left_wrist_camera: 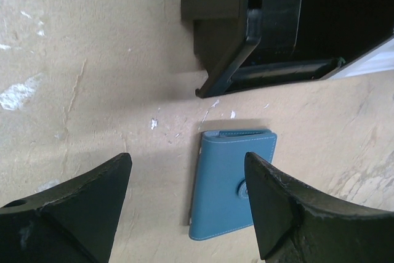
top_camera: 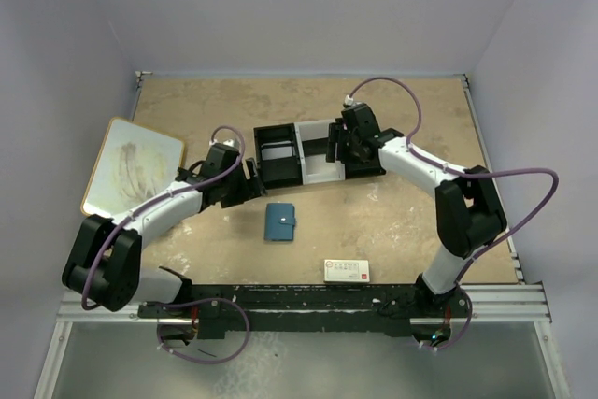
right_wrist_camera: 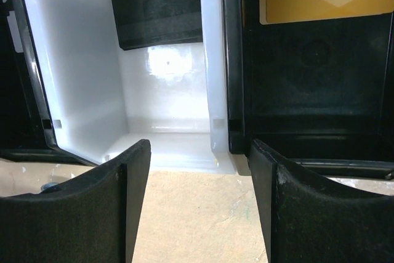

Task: Take the credit cards out of the card holder
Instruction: Adjust the storage box at the center of the board, then open the card holder at the center of the board.

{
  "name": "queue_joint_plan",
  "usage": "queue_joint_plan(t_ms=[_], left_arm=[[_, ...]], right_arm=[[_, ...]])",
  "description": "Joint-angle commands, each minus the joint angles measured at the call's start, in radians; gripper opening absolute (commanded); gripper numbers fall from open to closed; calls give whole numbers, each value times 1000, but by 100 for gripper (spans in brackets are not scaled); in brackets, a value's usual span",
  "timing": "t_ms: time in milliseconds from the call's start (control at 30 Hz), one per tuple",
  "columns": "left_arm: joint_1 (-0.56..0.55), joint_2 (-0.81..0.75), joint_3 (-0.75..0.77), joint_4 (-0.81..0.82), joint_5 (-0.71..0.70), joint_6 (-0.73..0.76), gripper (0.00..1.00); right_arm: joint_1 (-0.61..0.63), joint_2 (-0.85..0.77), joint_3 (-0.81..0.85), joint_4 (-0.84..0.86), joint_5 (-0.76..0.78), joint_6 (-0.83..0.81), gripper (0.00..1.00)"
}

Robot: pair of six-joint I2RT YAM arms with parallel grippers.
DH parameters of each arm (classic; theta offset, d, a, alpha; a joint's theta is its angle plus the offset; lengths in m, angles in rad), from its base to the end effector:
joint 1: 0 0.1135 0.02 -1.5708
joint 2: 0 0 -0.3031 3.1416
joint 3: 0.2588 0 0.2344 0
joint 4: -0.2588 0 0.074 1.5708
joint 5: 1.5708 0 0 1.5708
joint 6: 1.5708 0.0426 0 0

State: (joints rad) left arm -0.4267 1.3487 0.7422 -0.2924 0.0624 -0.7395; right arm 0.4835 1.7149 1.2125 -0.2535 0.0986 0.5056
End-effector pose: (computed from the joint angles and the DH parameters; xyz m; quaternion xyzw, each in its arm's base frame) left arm 0.2230 -0.1043 0.2381 -0.1368 0.9337 -0.2060 0.2588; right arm 0.3346 0.1709 0.2771 0.0297 0.9167 0.1480 0.3698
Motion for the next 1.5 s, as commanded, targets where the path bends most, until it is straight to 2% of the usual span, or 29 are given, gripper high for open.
queue_joint_plan(t_ms=[0, 300, 500, 600, 700, 833, 1033, 1233, 1467], left_arm=[[-2, 15, -20, 33, 49, 11, 72], [-3, 16, -42, 36, 73, 12, 70], [-3, -17, -55, 31, 41, 2, 69], [-4, -58, -78, 31, -22, -28, 68], [-3, -114, -95, 22, -117, -74, 66], [-3, -224, -103, -18, -276, -149, 64], [-2, -437, -161, -60, -412, -252, 65], [-2, -556, -190, -146, -501, -273, 66], [-3, -566, -201, -151, -494, -280, 67]], right_arm=[[2, 0, -13, 65, -72, 17, 68], [2, -39, -13, 84, -137, 33, 67], [20, -117, 5, -45, 95, 31, 67], [83, -165, 11, -94, 195, 19, 67], [213, -163, 24, -112, 237, 26, 66], [361, -81, 44, -118, 236, 100, 62], [536, 34, 117, -112, 240, 186, 56], [603, 123, 178, -193, 260, 236, 50], [617, 161, 200, -246, 276, 262, 48]])
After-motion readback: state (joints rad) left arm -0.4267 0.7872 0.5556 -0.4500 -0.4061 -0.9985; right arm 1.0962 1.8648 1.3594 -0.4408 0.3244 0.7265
